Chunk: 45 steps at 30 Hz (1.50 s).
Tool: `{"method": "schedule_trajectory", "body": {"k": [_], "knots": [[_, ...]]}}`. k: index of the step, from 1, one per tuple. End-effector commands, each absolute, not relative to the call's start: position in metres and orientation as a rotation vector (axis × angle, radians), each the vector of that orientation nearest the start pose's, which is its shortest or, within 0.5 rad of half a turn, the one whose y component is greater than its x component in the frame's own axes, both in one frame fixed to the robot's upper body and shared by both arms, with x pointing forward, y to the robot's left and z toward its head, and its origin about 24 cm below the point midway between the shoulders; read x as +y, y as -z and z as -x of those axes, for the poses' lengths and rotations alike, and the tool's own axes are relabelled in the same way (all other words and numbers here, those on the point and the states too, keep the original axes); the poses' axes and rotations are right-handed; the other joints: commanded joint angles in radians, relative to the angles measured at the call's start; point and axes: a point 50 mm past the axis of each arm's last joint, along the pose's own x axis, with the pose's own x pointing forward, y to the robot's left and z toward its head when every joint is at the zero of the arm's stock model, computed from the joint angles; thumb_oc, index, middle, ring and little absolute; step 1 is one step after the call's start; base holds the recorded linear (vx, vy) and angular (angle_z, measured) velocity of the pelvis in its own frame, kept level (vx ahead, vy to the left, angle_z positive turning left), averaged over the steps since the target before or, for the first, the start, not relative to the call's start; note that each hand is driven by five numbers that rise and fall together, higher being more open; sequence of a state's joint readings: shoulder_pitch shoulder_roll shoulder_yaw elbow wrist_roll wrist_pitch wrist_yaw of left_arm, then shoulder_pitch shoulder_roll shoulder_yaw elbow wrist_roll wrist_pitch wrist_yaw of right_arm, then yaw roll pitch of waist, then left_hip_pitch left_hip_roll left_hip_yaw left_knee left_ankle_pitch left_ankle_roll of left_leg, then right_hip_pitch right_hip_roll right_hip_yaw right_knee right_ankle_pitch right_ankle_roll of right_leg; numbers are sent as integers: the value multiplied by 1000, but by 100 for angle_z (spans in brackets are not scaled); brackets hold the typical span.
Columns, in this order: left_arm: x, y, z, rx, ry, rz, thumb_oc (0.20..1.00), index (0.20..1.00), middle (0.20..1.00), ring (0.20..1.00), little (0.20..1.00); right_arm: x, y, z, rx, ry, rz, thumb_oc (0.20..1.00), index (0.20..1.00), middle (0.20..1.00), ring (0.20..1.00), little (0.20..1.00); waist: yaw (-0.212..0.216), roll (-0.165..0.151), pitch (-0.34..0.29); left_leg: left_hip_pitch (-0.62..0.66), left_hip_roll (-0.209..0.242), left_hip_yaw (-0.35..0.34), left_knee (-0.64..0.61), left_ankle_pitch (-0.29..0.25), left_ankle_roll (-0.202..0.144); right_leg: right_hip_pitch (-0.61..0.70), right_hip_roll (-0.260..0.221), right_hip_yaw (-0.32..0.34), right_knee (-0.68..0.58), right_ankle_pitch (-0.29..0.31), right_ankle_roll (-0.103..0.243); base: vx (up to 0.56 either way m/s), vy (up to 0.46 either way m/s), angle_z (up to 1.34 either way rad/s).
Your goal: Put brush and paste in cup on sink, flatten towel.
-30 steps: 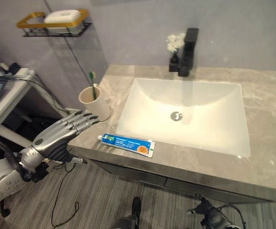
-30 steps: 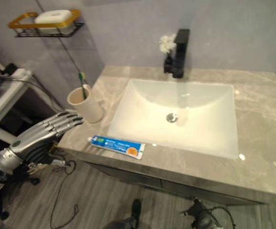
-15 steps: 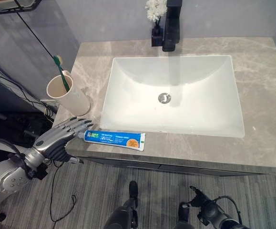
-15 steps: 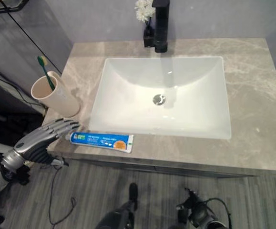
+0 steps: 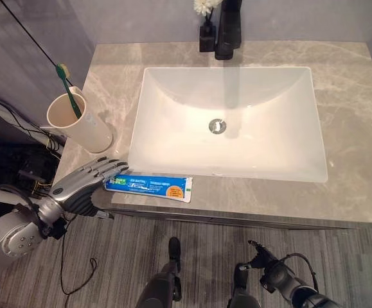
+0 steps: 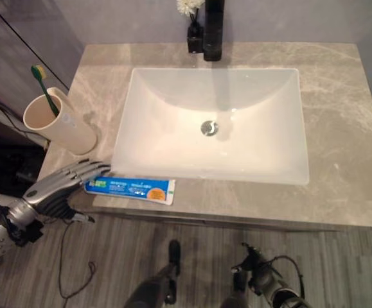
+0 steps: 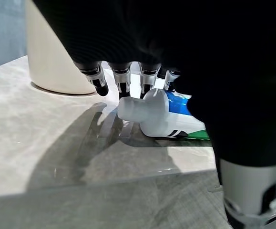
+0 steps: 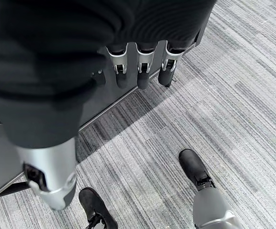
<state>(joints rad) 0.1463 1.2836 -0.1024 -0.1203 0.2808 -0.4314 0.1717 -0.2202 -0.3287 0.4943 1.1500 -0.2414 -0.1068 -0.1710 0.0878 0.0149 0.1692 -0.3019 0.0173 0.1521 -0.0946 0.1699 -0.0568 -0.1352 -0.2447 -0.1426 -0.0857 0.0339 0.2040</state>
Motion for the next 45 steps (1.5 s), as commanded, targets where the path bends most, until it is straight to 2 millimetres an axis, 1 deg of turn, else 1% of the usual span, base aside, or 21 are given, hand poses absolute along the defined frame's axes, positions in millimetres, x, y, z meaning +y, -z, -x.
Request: {"method": "schedule_trajectory", "body": {"k": [1, 4, 12, 13, 16, 17, 19, 21, 24, 25, 26, 27, 28, 30, 31, 34, 41, 42, 43, 44, 45], "knots": [[268, -149, -226, -392, 345, -1330, 1000, 1000, 1000, 1000, 1000, -220, 116, -202, 740, -248, 900, 1000, 1000, 1000, 1000, 1000, -18, -14, -25, 13, -20, 11, 7, -75, -15, -100, -67, 27, -2, 177, 40, 3, -7, -4], [263, -146, -225, -398, 349, -1271, 1000, 1000, 1000, 1000, 1000, -224, 119, -196, 764, -243, 907, 1000, 1000, 1000, 1000, 1000, -18, -24, -26, 14, -17, 12, 7, -77, -15, -102, -64, 28, -2, 175, 41, 0, 0, 0], [255, -145, -223, -424, 347, -1203, 1000, 1000, 1000, 1000, 1000, -226, 120, -193, 764, -226, 895, 1000, 1000, 1000, 1000, 1000, -23, -36, -28, 18, -12, 13, 7, -79, -14, -103, -59, 30, -2, 175, 41, 0, 0, 0], [252, -143, -222, -421, 355, -1166, 1000, 1000, 1000, 1000, 1000, -227, 121, -190, 774, -222, 895, 1000, 1000, 1000, 1000, 1000, -24, -41, -29, 19, -10, 13, 7, -80, -13, -103, -58, 30, -2, 176, 41, 0, 0, 0], [251, -140, -221, -401, 372, -1163, 1000, 1000, 1000, 1000, 1000, -227, 121, -190, 775, -230, 898, 1000, 1000, 1000, 1000, 1000, -24, -46, -29, 18, -10, 9, 7, -81, -12, -104, -55, 31, -2, 177, 39, 3, 1, -2], [251, -140, -222, -402, 373, -1163, 956, 956, 956, 956, 956, -227, 121, -190, 775, -229, 898, 1000, 1000, 1000, 1000, 1000, -23, -46, -30, 18, -10, 9, 7, -81, -12, -104, -55, 31, -2, 177, 39, 0, 0, 0], [250, -140, -221, -403, 394, -1185, 940, 940, 940, 940, 940, -227, 121, -190, 773, -236, 906, 1000, 1000, 1000, 1000, 1000, -24, -48, -29, 18, -9, 8, 7, -80, -13, -105, -56, 29, -2, 176, 40, 0, 0, 0], [250, -136, -221, -382, 424, -1210, 890, 890, 890, 890, 890, -228, 121, -189, 774, -235, 911, 1000, 1000, 1000, 1000, 1000, -26, -51, -29, 14, -9, 9, 7, -79, -13, -108, -55, 27, -2, 175, 40, 0, 0, 0], [249, -132, -222, -370, 439, -1215, 765, 765, 765, 765, 765, -228, 120, -192, 761, -232, 914, 1000, 1000, 1000, 1000, 1000, -29, -54, -28, 10, -8, 9, 7, -79, -13, -113, -54, 31, -2, 175, 40, 0, 0, 0], [247, -131, -221, -370, 461, -1231, 671, 671, 671, 671, 671, -227, 119, -193, 751, -244, 931, 1000, 1000, 1000, 1000, 1000, -30, -58, -26, 7, -8, 9, 7, -79, -13, -116, -53, 34, -2, 175, 40, 0, 0, 0], [246, -131, -222, -373, 474, -1237, 614, 614, 614, 614, 614, -226, 118, -195, 737, -258, 949, 1000, 1000, 1000, 1000, 1000, -29, -59, -26, 6, -8, 9, 7, -78, -14, -117, -52, 34, -2, 175, 40, 0, 0, 0], [246, -131, -222, -373, 474, -1237, 595, 595, 595, 595, 595, -227, 118, -195, 737, -258, 949, 1000, 1000, 1000, 1000, 1000, -29, -59, -26, 6, -8, 9, 7, -78, -14, -117, -52, 34, -2, 175, 40, 0, 0, 0], [244, -129, -220, -375, 513, -1266, 586, 586, 586, 586, 586, -229, 114, -198, 710, -275, 985, 1000, 1000, 1000, 1000, 1000, -30, -64, -27, 9, -5, 10, 7, -79, -15, -114, -52, 34, -2, 175, 42, 0, 0, 0], [243, -127, -219, -365, 532, -1274, 570, 570, 570, 570, 570, -231, 113, -198, 706, -271, 988, 1000, 1000, 1000, 1000, 1000, -33, -65, -28, 12, -4, 11, 7, -79, -16, -112, -51, 34, -2, 175, 42, 0, 0, 0], [243, -122, -218, -343, 567, -1287, 555, 555, 555, 555, 555, -239, 111, -197, 705, -248, 987, 1000, 1000, 1000, 1000, 1000, -40, -72, -35, 22, -1, 13, 7, -82, -16, -103, -49, 37, -2, 179, 44, 0, 0, 0], [239, -120, -217, -347, 604, -1292, 539, 539, 539, 539, 539, -250, 109, -193, 717, -205, 985, 1000, 1000, 1000, 1000, 1000, -47, -79, -46, 42, 5, 17, 7, -87, -17, -86, -46, 40, -2, 178, 44, 31, 2, -3], [235, -116, -214, -349, 674, -1335, 536, 536, 536, 536, 536, -261, 106, -187, 708, -180, 985, 1000, 1000, 1000, 1000, 1000, -58, -88, -62, 70, 21, 22, 7, -93, -20, -71, -36, 45, -2, 167, 44, 13, -3, -8], [234, -115, -213, -351, 688, -1342, 523, 523, 523, 523, 523, -263, 104, -186, 705, -179, 992, 1000, 1000, 1000, 1000, 1000, -59, -88, -63, 73, 23, 23, 7, -93, -21, -70, -34, 44, -2, 166, 44, 6, -11, -3], [232, -112, -211, -349, 731, -1367, 420, 420, 420, 420, 420, -270, 102, -186, 702, -175, 1010, 1000, 1000, 1000, 1000, 1000, -64, -88, -64, 76, 28, 24, 7, -93, -22, -71, -30, 42, -2, 163, 43, 0, 0, 0], [232, -112, -211, -350, 732, -1367, 398, 398, 398, 398, 398, -270, 102, -186, 702, -174, 1010, 1000, 1000, 1000, 1000, 1000, -63, -88, -64, 76, 28, 24, 7, -93, -22, -71, -30, 42, -2, 163, 43, -1, -13, -6], [230, -108, -209, -347, 775, -1392, 200, 200, 200, 200, 200, -275, 100, -185, 705, -169, 1023, 1000, 1000, 1000, 1000, 1000, -71, -87, -68, 75, 32, 26, 7, -93, -23, -72, -26, 42, -2, 161, 43, 2, -8, -5]]}}
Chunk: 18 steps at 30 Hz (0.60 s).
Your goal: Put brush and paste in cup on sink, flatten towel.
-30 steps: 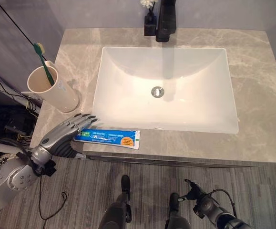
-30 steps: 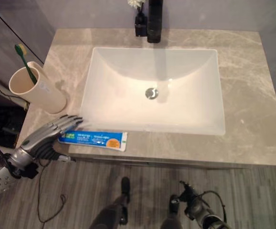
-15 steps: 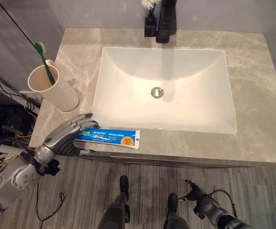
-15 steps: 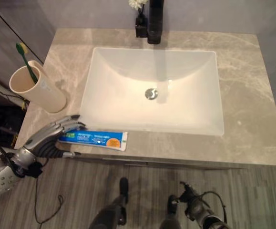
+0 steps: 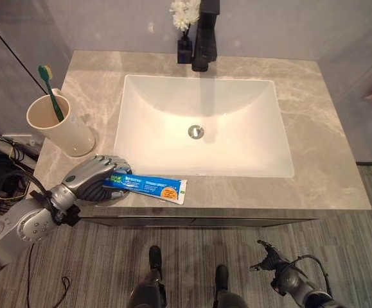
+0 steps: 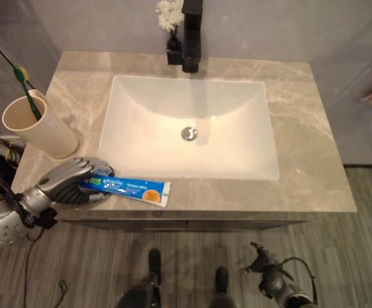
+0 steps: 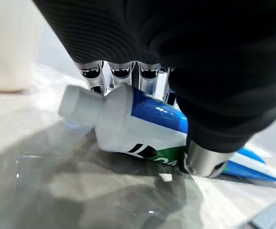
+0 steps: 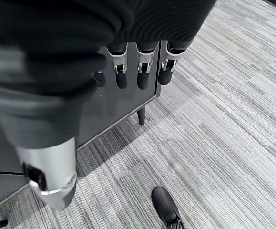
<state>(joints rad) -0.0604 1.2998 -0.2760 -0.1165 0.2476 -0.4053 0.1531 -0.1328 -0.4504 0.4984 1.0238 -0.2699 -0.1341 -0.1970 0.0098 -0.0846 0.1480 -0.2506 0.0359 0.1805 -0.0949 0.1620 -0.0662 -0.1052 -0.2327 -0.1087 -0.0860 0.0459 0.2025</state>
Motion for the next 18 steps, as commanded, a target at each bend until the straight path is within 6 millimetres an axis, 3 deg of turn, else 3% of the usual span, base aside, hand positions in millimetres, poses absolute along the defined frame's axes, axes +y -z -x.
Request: {"method": "schedule_trajectory", "body": {"k": [1, 5, 7, 9, 11, 12, 15, 18], "knots": [[230, -107, -208, -347, 791, -1398, 200, 200, 200, 200, 200, -277, 100, -184, 711, -157, 1021, 1000, 1000, 1000, 1000, 1000, 5, 13, -48, 24, 15, -1, 8, -85, -14, -103, -37, 8, -1, 147, 46, 3, -9, -4], [227, -105, -207, -353, 826, -1419, 200, 200, 200, 200, 200, -283, 101, -179, 738, -128, 1012, 1000, 1000, 1000, 1000, 1000, 5, 13, -55, 25, 19, 0, 8, -86, -15, -105, -33, 13, -1, 144, 46, 2, -3, -7], [225, -104, -208, -361, 840, -1430, 200, 200, 200, 200, 200, -303, 112, -154, 899, 21, 908, 1000, 1000, 1000, 1000, 1000, -1, 13, -68, 34, 26, 2, 8, -90, -17, -97, -27, 15, -1, 137, 45, 13, -14, -11], [224, -105, -209, -367, 832, -1432, 200, 200, 200, 200, 200, -308, 114, -147, 935, 74, 866, 1000, 1000, 1000, 1000, 1000, -1, 12, -70, 38, 28, 2, 8, -91, -18, -94, -25, 13, -1, 137, 45, 9, -8, -3], [224, -110, -214, -390, 791, -1440, 200, 200, 200, 200, 200, -321, 117, -126, 1027, 211, 758, 1000, 1000, 1000, 1000, 1000, -3, 11, -76, 52, 35, 3, 8, -94, -21, -80, -22, 11, -1, 132, 44, 37, -43, -2], [226, -120, -219, -427, 731, -1453, 200, 200, 200, 200, 200, -341, 115, -105, 1098, 400, 636, 1000, 1000, 1000, 1000, 1000, -6, 9, -90, 71, 39, 2, 8, -104, -25, -60, -19, 7, -1, 122, 45, 73, -55, -2], [229, -147, -229, -526, 584, -1482, 200, 200, 200, 200, 200, -376, 103, -68, 1146, 751, 417, 1000, 1000, 1000, 1000, 1000, -15, 6, -111, 101, 46, 4, 8, -111, -30, -30, -17, 2, -1, 111, 44, 57, -47, -4], [232, -165, -236, -602, 458, -1487, 200, 200, 200, 200, 200, -402, 86, -54, 1114, 944, 335, 1000, 1000, 1000, 1000, 1000, -24, 5, -124, 119, 50, 6, 8, -112, -32, -12, -14, 1, -1, 107, 43, 11, -13, -1]]}}
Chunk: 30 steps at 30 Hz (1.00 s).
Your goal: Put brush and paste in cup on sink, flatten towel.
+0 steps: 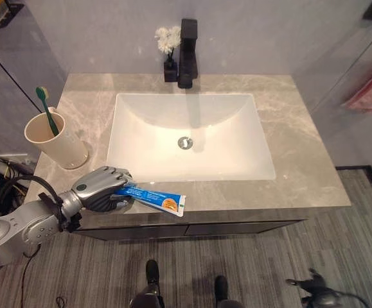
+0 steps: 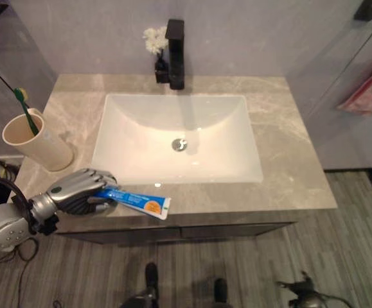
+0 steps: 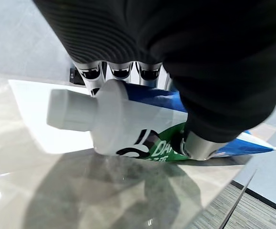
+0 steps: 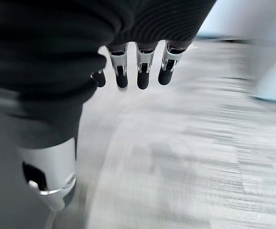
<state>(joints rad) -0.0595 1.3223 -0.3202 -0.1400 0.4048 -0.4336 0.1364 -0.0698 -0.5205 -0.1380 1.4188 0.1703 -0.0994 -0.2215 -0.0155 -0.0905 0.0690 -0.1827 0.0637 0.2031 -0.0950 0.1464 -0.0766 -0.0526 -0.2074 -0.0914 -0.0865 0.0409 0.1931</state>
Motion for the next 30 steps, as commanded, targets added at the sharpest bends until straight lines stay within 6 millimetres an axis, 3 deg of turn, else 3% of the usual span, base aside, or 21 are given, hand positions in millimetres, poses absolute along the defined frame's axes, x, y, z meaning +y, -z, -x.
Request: {"method": "schedule_trajectory", "body": {"k": [1, 2, 4, 5, 6, 7, 8, 10, 14, 15, 16, 17, 18, 19, 20, 21, 22, 24, 25, 27, 30], "knots": [[230, -186, -242, -717, 326, -1481, 200, 200, 200, 200, 200, -429, 62, -54, 1004, 1116, 293, 1000, 1000, 1000, 1000, 1000, -12, 9, -63, 72, 27, -12, 8, -106, -26, -47, -36, -15, -1, 99, 53, 58, -52, -4], [230, -198, -246, -784, 244, -1478, 200, 200, 200, 200, 200, -443, 45, -60, 909, 1199, 275, 1000, 1000, 1000, 1000, 1000, -24, 9, -72, 81, 29, -8, 8, -109, -27, -41, -34, -12, -1, 96, 51, 51, -47, -2], [227, -209, -247, -850, 178, -1470, 200, 200, 200, 200, 200, -450, 34, -70, 836, 1226, 277, 1000, 1000, 1000, 1000, 1000, -27, 12, -75, 87, 32, -3, 8, -105, -28, -38, -32, -8, -1, 99, 49, 0, 0, 0], [228, -220, -248, -916, 108, -1482, 200, 200, 200, 200, 200, -459, 19, -81, 736, 1255, 292, 1000, 1000, 1000, 1000, 1000, -35, 11, -82, 95, 35, 2, 8, -107, -28, -35, -30, -2, -1, 96, 48, 18, -32, -12], [230, -241, -250, -1035, -69, -1487, 200, 200, 200, 200, 200, -469, -22, -116, 478, 1246, 370, 1000, 1000, 1000, 1000, 1000, -62, 15, -101, 112, 42, 13, 8, -116, -30, -28, -25, 9, -1, 89, 47, 18, -32, -22], [230, -241, -251, -1038, -71, -1486, 200, 200, 200, 200, 200, -469, -23, -116, 478, 1249, 372, 1000, 1000, 1000, 1000, 1000, -60, 16, -99, 110, 42, 14, 8, -110, -30, -31, -25, 10, -1, 94, 46, 24, -30, -28], [228, -253, -248, -1110, -162, -1461, 200, 200, 200, 200, 200, -469, -57, -140, 293, 1228, 440, 1000, 1000, 1000, 1000, 1000, -69, 18, -108, 118, 44, 18, 8, -113, -30, -29, -23, 15, -1, 92, 45, -17, -17, -20], [233, -281, -247, -1232, -414, -1422, 200, 200, 200, 200, 200, -428, -132, -192, -159, 1025, 531, 1000, 1000, 1000, 1000, 1000, -96, 27, -126, 137, 51, 28, 8, -122, -29, -18, -18, 29, -1, 82, 38, 23, -29, -13], [226, -305, -250, -1320, -557, -1326, 200, 200, 200, 200, 200, -370, -194, -231, -464, 728, 647, 1000, 1000, 1000, 1000, 1000, -93, 28, -143, 153, 60, 37, 8, -121, -27, -10, -9, 41, -1, 74, 27, -5, -32, -19], [223, -310, -251, -1345, -575, -1302, 200, 200, 200, 200, 200, -353, -200, -243, -510, 637, 619, 1000, 1000, 1000, 1000, 1000, -87, 29, -144, 158, 60, 39, 8, -122, -27, -9, -7, 47, -1, 73, 25, -29, -20, -7], [224, -312, -250, -1346, -581, -1305, 200, 200, 200, 200, 200, -352, -202, -245, -514, 634, 614, 1000, 1000, 1000, 1000, 1000, -89, 28, -140, 153, 61, 42, 8, -113, -26, -15, -6, 51, -1, 81, 23, -45, -19, -7], [215, -319, -252, -1382, -575, -1248, 200, 200, 200, 200, 200, -308, -208, -270, -559, 358, 495, 1000, 1000, 1000, 1000, 1000, -76, 25, -141, 163, 64, 52, 8, -110, -28, -15, -3, 60, -1, 80, 18, -44, -13, -8], [216, -320, -252, -1382, -578, -1249, 200, 200, 200, 200, 200, -307, -208, -272, -561, 356, 494, 1000, 1000, 1000, 1000, 1000, -77, 25, -140, 163, 64, 53, 8, -109, -28, -16, -2, 61, -1, 82, 18, -2, -14, -17], [210, -325, -251, -1414, -567, -1239, 200, 200, 200, 200, 200, -274, -215, -280, -592, 119, 392, 1000, 1000, 1000, 1000, 1000, -68, 23, -141, 171, 66, 58, 8, -113, -30, -10, 0, 64, -1, 76, 18, 2, -12, -21], [206, -324, -255, -1407, -551, -1201, 200, 200, 200, 200, 200, -259, -202, -291, -534, 19, 194, 1000, 1000, 1000, 1000, 1000, -61, 23, -140, 177, 67, 62, 8, -113, -31, -6, 1, 64, -1, 76, 17, -17, -30, -19], [201, -327, -256, -1427, -532, -1174, 200, 200, 200, 200, 200, -219, -211, -302, -550, -201, 79, 1000, 1000, 1000, 1000, 1000, -45, 17, -137, 181, 69, 67, 8, -105, -33, -4, 1, 64, -1, 80, 13, -33, -25, -13], [201, -327, -256, -1427, -533, -1174, 200, 200, 200, 200, 200, -219, -211, -302, -551, -202, 79, 1000, 1000, 1000, 1000, 1000, -46, 18, -137, 180, 69, 67, 8, -104, -33, -5, 1, 65, -1, 81, 12, -22, -26, -6], [194, -326, -258, -1427, -485, -1185, 200, 200, 200, 200, 200, -158, -224, -309, -611, -416, -26, 1000, 1000, 1000, 1000, 1000, -11, 21, -133, 188, 70, 62, 8, -109, -33, 8, 0, 56, -1, 72, 9, 2, -9, 2], [195, -326, -258, -1428, -487, -1188, 200, 200, 200, 200, 200, -157, -225, -309, -614, -419, -27, 1000, 1000, 1000, 1000, 1000, -14, 20, -131, 185, 70, 62, 8, -104, -32, 5, 0, 57, -1, 77, 8, 1, -11, 5], [192, -324, -256, -1439, -465, -1177, 200, 200, 200, 200, 200, -125, -242, -314, -680, -469, -75, 1000, 1000, 1000, 1000, 1000, 14, 20, -132, 182, 70, 56, 8, -102, -32, 11, -3, 44, -1, 73, 4, 9, -12, 9], [187, -318, -256, -1447, -433, -1157, 200, 200, 200, 200, 200, -94, -252, -315, -706, -550, -160, 1000, 1000, 1000, 1000, 1000, 26, 18, -130, 180, 67, 48, 8, -100, -33, 19, -5, 30, -1, 70, 1, 20, -1, 10]]}}
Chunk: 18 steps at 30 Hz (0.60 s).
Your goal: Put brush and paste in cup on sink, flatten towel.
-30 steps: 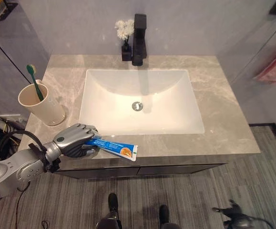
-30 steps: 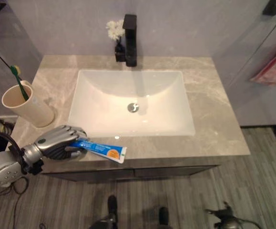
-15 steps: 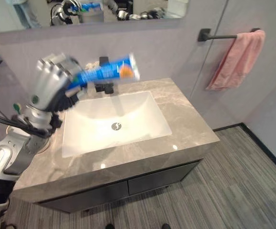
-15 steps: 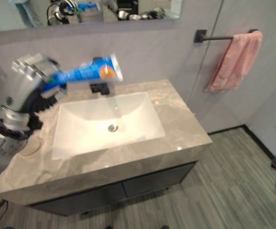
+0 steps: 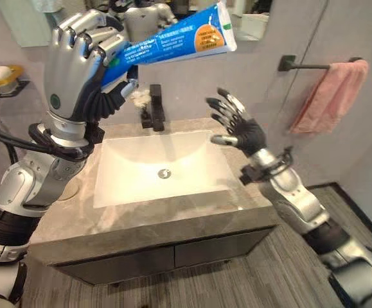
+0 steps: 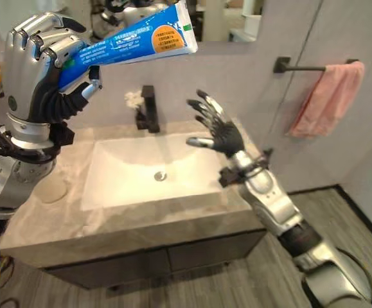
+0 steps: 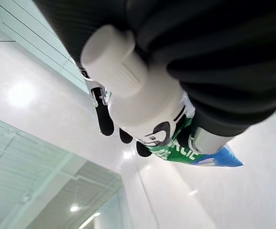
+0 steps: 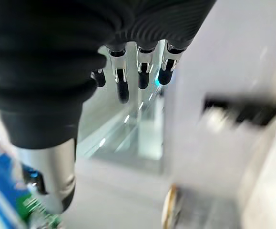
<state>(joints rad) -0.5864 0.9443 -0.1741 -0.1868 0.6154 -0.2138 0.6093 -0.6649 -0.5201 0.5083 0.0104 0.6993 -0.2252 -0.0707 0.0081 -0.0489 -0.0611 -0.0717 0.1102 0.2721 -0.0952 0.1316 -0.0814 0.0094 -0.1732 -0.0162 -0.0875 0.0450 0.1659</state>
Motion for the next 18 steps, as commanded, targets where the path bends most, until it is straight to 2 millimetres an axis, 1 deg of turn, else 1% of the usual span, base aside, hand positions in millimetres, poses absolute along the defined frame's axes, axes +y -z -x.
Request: {"method": "schedule_trajectory", "body": {"k": [1, 2, 3, 4, 7, 8, 9, 12, 14, 18], "knots": [[188, -319, -256, -1447, -435, -1158, 200, 200, 200, 200, 200, -93, -253, -315, -706, -552, -160, 1000, 1000, 1000, 1000, 1000, 1, -23, 1, 69, 20, -22, 8, -85, -28, -42, -40, -46, 0, 65, 28, 21, 1, 30], [183, -318, -255, -1463, -404, -1157, 200, 200, 200, 200, 200, -81, -263, -312, -733, -607, -167, 1000, 1000, 1000, 1000, 1000, 8, -26, 1, 65, 18, -29, 8, -84, -28, -37, -41, -55, 0, 62, 27, 14, 0, 26], [183, -318, -255, -1464, -404, -1158, 200, 200, 200, 200, 200, -81, -263, -312, -733, -607, -167, 1000, 1000, 1000, 1000, 1000, 8, -26, 1, 65, 18, -30, 8, -84, -28, -36, -41, -56, 0, 62, 27, 27, 3, 26], [178, -314, -255, -1468, -369, -1133, 200, 200, 200, 200, 200, -70, -275, -310, -767, -640, -217, 1000, 1000, 1000, 1000, 1000, 18, -29, 1, 61, 16, -36, 8, -84, -27, -31, -46, -67, 0, 61, 27, 18, 6, 9], [172, -305, -252, -1464, -309, -1087, 200, 200, 200, 200, 200, -63, -289, -307, -827, -635, -268, 1000, 1000, 1000, 1000, 1000, 33, -32, 2, 57, 10, -47, 8, -84, -26, -25, -51, -79, 0, 60, 26, 14, 11, 15], [173, -305, -252, -1464, -308, -1088, 200, 200, 200, 200, 200, -63, -289, -307, -828, -635, -268, 1000, 1000, 1000, 1000, 1000, 32, -33, 2, 56, 10, -48, 8, -84, -25, -25, -52, -80, 0, 60, 26, 18, 17, 14], [169, -301, -251, -1463, -271, -1088, 200, 200, 200, 200, 200, -58, -294, -303, -853, -650, -290, 1000, 1000, 1000, 1000, 1000, 38, -34, 1, 53, 7, -53, 8, -84, -23, -23, -55, -85, 0, 60, 26, 15, 10, 5], [168, -296, -250, -1450, -240, -1085, 200, 200, 200, 200, 200, -56, -300, -300, -882, -646, -312, 1000, 1000, 1000, 1000, 1000, 44, -36, 1, 49, 2, -59, 8, -84, -21, -21, -59, -91, 0, 60, 27, 15, 22, 9], [166, -290, -249, -1433, -207, -1067, 200, 200, 200, 200, 200, -51, -305, -298, -903, -642, -335, 1000, 1000, 1000, 1000, 1000, 53, -39, 4, 43, -4, -66, 8, -84, -19, -20, -63, -94, 0, 61, 27, 8, 29, 14], [164, -284, -250, -1410, -175, -1054, 200, 200, 200, 200, 200, -44, -304, -295, -894, -671, -357, 1000, 1000, 1000, 1000, 1000, 58, -42, 4, 39, -8, -70, 8, -84, -16, -20, -67, -97, 0, 62, 28, 1, 5, 1]]}}
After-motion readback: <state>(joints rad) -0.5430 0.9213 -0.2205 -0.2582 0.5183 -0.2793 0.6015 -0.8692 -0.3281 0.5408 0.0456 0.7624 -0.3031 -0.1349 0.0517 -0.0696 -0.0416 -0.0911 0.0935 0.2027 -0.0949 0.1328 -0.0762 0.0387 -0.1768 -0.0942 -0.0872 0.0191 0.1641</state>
